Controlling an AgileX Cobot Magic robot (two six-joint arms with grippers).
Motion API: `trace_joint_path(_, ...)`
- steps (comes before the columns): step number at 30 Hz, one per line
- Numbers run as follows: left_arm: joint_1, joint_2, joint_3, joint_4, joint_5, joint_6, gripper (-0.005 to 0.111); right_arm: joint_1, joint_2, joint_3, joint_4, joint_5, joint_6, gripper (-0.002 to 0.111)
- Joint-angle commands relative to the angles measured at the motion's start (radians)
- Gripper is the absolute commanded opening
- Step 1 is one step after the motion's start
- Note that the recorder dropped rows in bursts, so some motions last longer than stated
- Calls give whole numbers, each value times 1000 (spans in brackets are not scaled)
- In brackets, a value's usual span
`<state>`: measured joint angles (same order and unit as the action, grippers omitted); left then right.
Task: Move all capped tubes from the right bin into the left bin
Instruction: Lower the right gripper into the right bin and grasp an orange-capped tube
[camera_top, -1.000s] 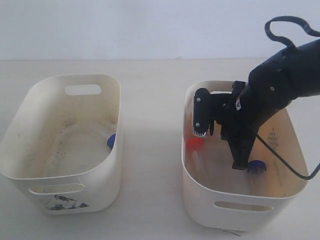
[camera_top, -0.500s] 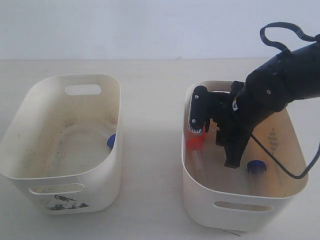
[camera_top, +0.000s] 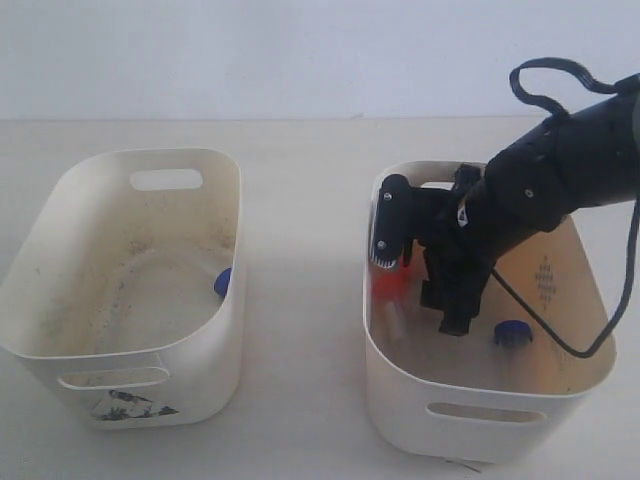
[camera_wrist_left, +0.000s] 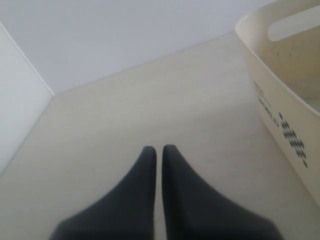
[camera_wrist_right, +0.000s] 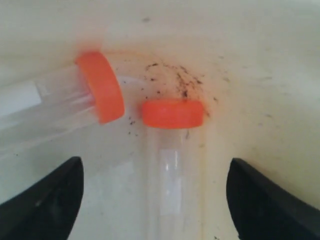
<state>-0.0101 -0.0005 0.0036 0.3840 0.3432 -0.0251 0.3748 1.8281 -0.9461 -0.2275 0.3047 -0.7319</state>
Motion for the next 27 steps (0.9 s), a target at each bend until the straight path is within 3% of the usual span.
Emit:
trace_joint_path(1,0,0,-4,-1,-2,-10,4,-6,23,-4,-13,-50,1,74)
trace_joint_path(9,0,0,-4,-1,-2,-10,4,-6,59,-4,-13,-41,20,74)
trace_joint_path(11,0,0,-4,-1,-2,-10,4,-6,61,-4,-13,-31,20,67)
trace_joint_path(19,0,0,-4,-1,-2,-10,4,-6,59,-4,-13,20,24,0)
trace_joint_path(27,0,0,-4,-1,-2,-10,4,-6,25,-4,-13,59,29,0)
